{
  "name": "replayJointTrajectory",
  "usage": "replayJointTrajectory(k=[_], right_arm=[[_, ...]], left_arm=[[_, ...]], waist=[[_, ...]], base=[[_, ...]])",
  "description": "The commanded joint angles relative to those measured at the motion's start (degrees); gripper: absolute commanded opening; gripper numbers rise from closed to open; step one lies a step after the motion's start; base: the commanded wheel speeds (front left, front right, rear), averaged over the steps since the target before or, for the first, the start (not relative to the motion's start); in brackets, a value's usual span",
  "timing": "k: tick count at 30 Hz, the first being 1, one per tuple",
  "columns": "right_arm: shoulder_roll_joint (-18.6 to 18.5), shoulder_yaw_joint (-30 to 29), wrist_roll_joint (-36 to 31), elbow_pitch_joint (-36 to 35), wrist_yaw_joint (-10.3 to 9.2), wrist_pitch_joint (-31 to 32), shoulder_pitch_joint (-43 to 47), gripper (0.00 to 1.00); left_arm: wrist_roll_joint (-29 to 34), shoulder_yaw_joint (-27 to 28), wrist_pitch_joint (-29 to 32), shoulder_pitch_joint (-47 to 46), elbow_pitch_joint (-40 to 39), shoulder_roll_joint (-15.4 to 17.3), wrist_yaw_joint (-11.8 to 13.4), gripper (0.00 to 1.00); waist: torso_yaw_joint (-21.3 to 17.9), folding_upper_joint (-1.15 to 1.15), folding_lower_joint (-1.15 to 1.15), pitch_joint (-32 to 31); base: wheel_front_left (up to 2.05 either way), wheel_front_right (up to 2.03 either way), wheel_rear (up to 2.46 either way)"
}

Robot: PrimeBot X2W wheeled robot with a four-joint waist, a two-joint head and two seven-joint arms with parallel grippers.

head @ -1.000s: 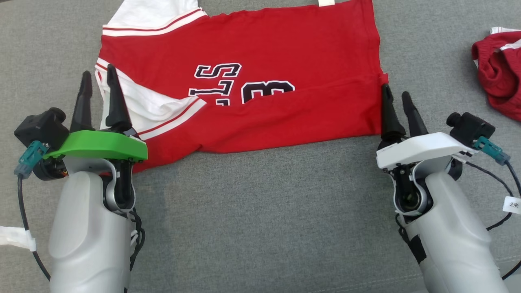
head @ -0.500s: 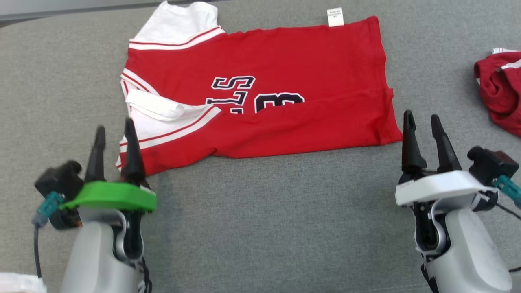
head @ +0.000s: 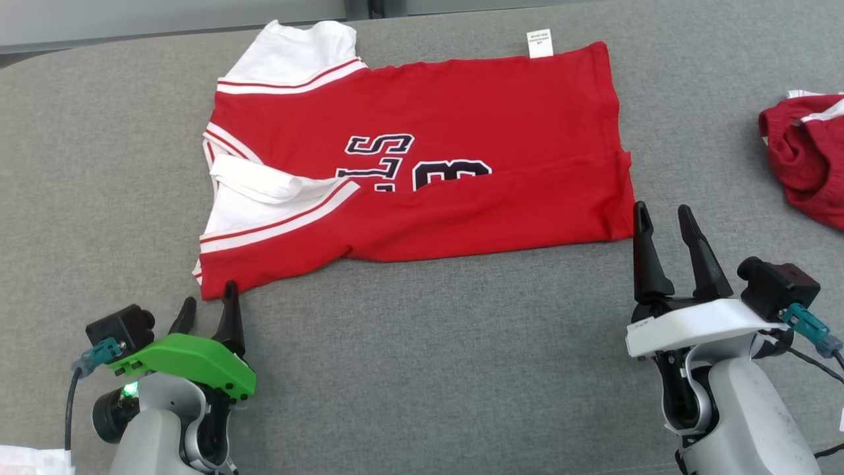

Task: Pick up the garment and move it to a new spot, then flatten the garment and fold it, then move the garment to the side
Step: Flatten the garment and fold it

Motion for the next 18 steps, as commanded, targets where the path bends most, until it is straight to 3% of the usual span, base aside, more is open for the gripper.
replayJointTrajectory(k=[1, 2, 3, 4, 6, 7, 18], right_arm=[[-0.1, 0.0, -0.3, -0.1, 0.01, -0.2, -0.1, 1.0], [-0.1, 0.0, -0.5, 0.2, 0.01, -0.2, -0.1, 1.0], [-0.1, 0.1, -0.8, 0.4, 0.01, -0.1, -0.1, 1.0], [-0.1, 0.0, -1.2, 1.1, 0.01, 0.5, -0.2, 1.0], [-0.1, -0.3, -2.2, 2.2, 0.01, 1.5, -0.4, 1.0], [-0.1, -0.5, -3.0, 3.0, 0.01, 2.2, -0.8, 1.0], [-0.1, -3.1, -10.3, 12.6, 0.01, 5.2, -7.1, 1.0]], left_arm=[[0.1, 0.0, 0.3, -0.8, 0.3, 0.1, 0.5, 1.0], [0.0, -0.1, 0.7, -1.0, 0.6, 0.2, 0.4, 1.0], [-0.1, -0.2, 0.7, -1.1, 0.7, 0.2, 0.5, 0.89], [-0.2, -0.3, 0.7, -1.5, 1.1, 0.4, 0.4, 0.51], [-0.1, -0.3, 0.3, -2.1, 1.3, 0.4, 0.2, 0.28], [-0.2, -0.3, -0.1, -2.5, 1.2, 0.4, 0.0, 0.03], [-0.3, -2.7, -5.0, -3.2, -4.7, -0.3, -1.5, 0.0]], waist=[[-0.5, 0.0, 0.0, 0.3], [-0.7, 0.0, 0.0, 0.4], [-0.8, 0.0, 0.0, 0.5], [-1.1, 0.0, 0.0, 0.7], [-1.2, 0.0, 0.0, 0.9], [-1.3, 0.0, 0.0, 1.0], [1.3, 0.0, 0.0, 1.1]], base=[[0.0, 0.0, 0.0], [0.0, 0.0, 0.0], [0.0, 0.0, 0.0], [0.0, 0.0, 0.0], [0.0, 0.0, 0.0], [0.0, 0.0, 0.0], [0.0, 0.0, 0.0]])
